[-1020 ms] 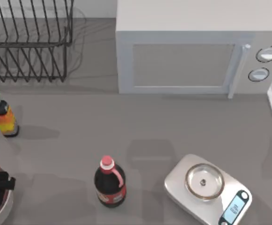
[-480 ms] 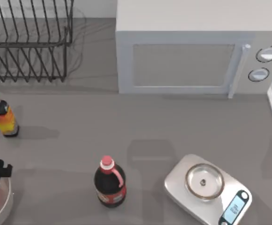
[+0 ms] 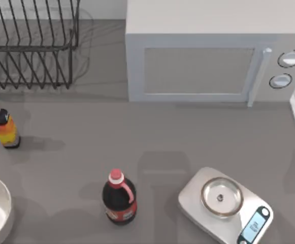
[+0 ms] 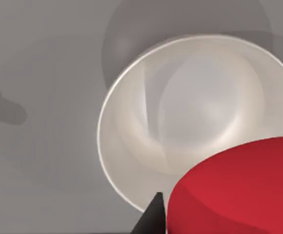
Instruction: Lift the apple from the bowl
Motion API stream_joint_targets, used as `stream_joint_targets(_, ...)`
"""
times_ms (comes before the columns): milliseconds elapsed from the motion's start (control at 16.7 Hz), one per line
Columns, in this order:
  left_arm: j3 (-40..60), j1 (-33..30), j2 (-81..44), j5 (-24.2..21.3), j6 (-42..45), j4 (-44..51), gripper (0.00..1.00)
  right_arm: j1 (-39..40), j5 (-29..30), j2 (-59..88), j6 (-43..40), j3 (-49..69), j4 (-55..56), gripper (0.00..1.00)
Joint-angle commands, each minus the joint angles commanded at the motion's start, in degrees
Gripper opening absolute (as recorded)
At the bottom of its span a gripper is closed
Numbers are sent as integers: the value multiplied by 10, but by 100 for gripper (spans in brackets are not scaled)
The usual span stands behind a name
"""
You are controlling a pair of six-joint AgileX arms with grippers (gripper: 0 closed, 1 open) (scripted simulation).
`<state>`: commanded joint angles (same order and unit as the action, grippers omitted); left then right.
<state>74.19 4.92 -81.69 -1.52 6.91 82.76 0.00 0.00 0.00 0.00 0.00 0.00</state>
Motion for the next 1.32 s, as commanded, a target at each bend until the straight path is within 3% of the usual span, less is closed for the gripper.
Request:
stream_joint_targets(300, 147, -4, 25, 0, -4, 152, 0, 0, 0, 0, 0, 0, 0, 100)
stream_joint_targets(780, 173, -11, 21, 1, -13, 169, 0, 0, 0, 0, 0, 0, 0, 100)
stream_joint_targets(1020, 227, -92, -68, 4, -94, 135, 0, 0, 0, 0, 0, 0, 0, 100)
stream_joint_targets(1320, 313, -252, -263, 11, -257, 59, 0, 0, 0, 0, 0, 0, 0, 100)
